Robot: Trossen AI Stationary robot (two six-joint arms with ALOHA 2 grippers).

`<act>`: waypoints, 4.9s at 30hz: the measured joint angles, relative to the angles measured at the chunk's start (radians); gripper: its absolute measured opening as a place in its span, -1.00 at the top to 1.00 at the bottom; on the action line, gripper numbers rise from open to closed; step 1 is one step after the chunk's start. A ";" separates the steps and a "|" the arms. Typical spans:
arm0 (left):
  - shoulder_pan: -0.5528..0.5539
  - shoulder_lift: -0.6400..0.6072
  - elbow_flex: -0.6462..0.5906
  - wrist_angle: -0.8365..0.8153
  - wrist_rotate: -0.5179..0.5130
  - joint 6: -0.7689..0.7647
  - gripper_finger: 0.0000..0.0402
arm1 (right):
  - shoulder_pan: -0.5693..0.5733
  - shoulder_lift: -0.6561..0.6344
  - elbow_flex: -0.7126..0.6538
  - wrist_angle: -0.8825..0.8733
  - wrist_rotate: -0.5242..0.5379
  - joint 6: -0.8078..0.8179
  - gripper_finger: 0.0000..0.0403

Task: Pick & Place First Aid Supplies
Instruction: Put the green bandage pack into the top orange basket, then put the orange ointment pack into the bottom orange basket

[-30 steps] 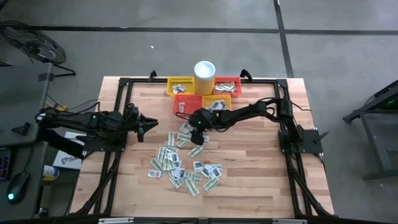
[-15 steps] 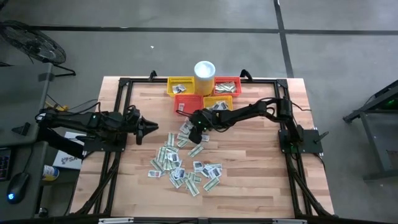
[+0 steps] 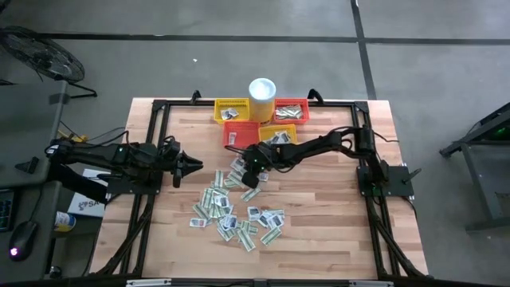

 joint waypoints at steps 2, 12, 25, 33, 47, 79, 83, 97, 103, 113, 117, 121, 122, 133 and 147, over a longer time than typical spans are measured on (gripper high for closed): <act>0.000 0.000 0.000 0.000 0.000 0.001 0.59 | 0.000 -0.010 0.000 0.000 0.000 -0.003 0.94; 0.000 0.000 0.000 0.001 0.015 0.003 0.59 | -0.002 -0.094 0.000 -0.010 -0.004 -0.005 0.99; 0.000 0.000 0.000 0.030 0.013 -0.015 0.59 | -0.008 -0.288 0.000 -0.165 0.054 -0.008 1.00; 0.000 0.000 0.000 0.120 0.010 -0.010 0.59 | -0.076 -0.507 0.000 -0.516 0.043 -0.107 1.00; 0.000 0.000 0.002 0.254 -0.011 -0.010 0.59 | -0.427 -0.607 0.001 -0.693 -0.125 -0.751 1.00; 0.000 0.061 0.002 0.405 -0.208 -0.076 0.59 | -0.730 -0.285 0.000 -0.324 -0.284 -1.387 1.00; 0.000 0.081 0.001 0.413 -0.221 -0.113 0.59 | -0.730 -0.285 0.000 -0.321 -0.280 -1.388 1.00; 0.000 0.100 0.001 0.442 -0.227 -0.129 0.59 | -0.729 -0.285 0.000 -0.297 -0.298 -1.334 1.00; 0.000 0.105 0.001 0.453 -0.223 -0.124 0.59 | -0.729 -0.285 -0.027 -0.293 -0.286 -1.346 1.00; 0.000 0.105 0.001 0.451 -0.221 -0.121 0.59 | -0.729 -0.285 -0.080 -0.299 -0.279 -1.293 0.62; 0.000 0.105 0.001 0.451 -0.206 -0.121 0.59 | -0.726 -0.288 -0.080 -0.297 -0.252 -1.252 0.33; 0.000 0.105 0.001 0.451 -0.196 -0.119 0.59 | -0.704 -0.314 -0.080 -0.308 -0.172 -1.173 0.07; 0.000 0.105 0.001 0.451 -0.192 -0.115 0.59 | -0.696 -0.330 -0.080 -0.308 -0.154 -1.154 0.01; 0.000 0.105 0.001 0.451 -0.084 -0.094 0.59 | -0.545 -0.537 -0.078 -0.509 -0.135 -0.946 -0.10; 0.000 0.105 0.001 0.421 0.015 -0.061 0.59 | -0.153 -0.555 -0.078 -0.645 -0.054 -0.494 -0.04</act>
